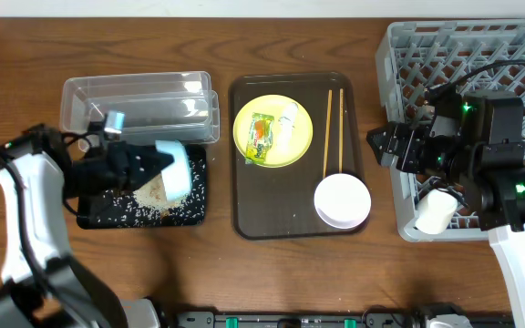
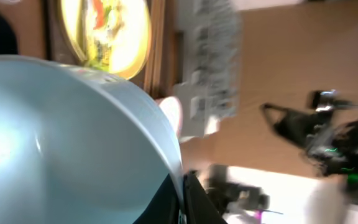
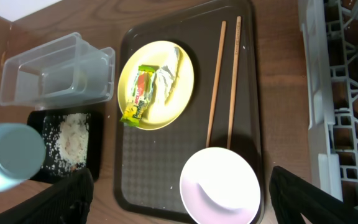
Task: Sort waste into correct bins and load items into the dishwasher rack
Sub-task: 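Carry the blue bowl left and tip rice onto the black tray, then return the blue bowl to the brown tray with the left gripper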
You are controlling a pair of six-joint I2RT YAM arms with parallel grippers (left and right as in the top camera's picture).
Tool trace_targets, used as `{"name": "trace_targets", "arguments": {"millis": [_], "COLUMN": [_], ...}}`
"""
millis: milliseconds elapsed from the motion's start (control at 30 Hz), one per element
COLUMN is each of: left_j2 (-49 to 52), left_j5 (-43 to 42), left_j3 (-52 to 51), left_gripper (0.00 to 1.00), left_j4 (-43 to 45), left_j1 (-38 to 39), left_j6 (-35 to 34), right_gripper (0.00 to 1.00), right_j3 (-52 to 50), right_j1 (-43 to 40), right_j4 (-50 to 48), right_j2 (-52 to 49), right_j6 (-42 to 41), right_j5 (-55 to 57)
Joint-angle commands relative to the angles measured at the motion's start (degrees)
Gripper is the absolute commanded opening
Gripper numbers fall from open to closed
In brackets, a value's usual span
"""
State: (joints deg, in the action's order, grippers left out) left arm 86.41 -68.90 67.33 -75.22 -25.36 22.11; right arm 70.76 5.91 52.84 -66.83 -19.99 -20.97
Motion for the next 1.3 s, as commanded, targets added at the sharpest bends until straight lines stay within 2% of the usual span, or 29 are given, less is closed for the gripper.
{"name": "trace_targets", "arguments": {"millis": [0, 67, 267, 400, 533, 667, 933, 1267], "left_j2": [-7.1, -11.3, -17.5, -16.7, -13.3, -7.3, 5.2, 14.4], "left_j5": [14.6, 21.2, 38.7, 51.6, 59.3, 62.3, 63.6, 65.2], "left_j3": [2.3, 2.3, 2.3, 2.1, 1.9, 1.8, 1.8, 1.8], "left_gripper": [0.06, 0.06, 0.06, 0.06, 0.06, 0.07, 0.06, 0.08], "left_j4": [3.7, 6.9, 11.6, 14.7, 18.7, 23.9, 30.4, 34.6], "left_j1": [4.7, 8.9, 24.9, 38.5, 49.7, 57.9, 66.1, 69.8], "left_j6": [-14.2, -20.6, -31.4, -36.6, -40.4, -41.9, -46.4, -49.0], "right_gripper": [0.89, 0.89, 0.9, 0.91, 0.91, 0.91, 0.91, 0.92], "right_j3": [1.0, 1.0, 1.0, 1.0, 1.0, 1.0, 1.0, 1.0], "right_j1": [-0.3, -0.3, -0.3, -0.3, -0.3, -0.3, -0.3, -0.3], "right_j4": [-0.1, -0.1, -0.1, -0.1, 0.1, 0.8, 2.5, 3.5], "right_j2": [0.1, 0.1, 0.1, 0.1, 0.1, 0.1, 0.1, 0.1], "right_j6": [-0.3, -0.3, -0.3, -0.3, -0.1, -0.1, -0.1, -0.1], "right_j5": [0.0, 0.0, 0.0, 0.0, 0.1, 2.2, 3.5, 4.5]}}
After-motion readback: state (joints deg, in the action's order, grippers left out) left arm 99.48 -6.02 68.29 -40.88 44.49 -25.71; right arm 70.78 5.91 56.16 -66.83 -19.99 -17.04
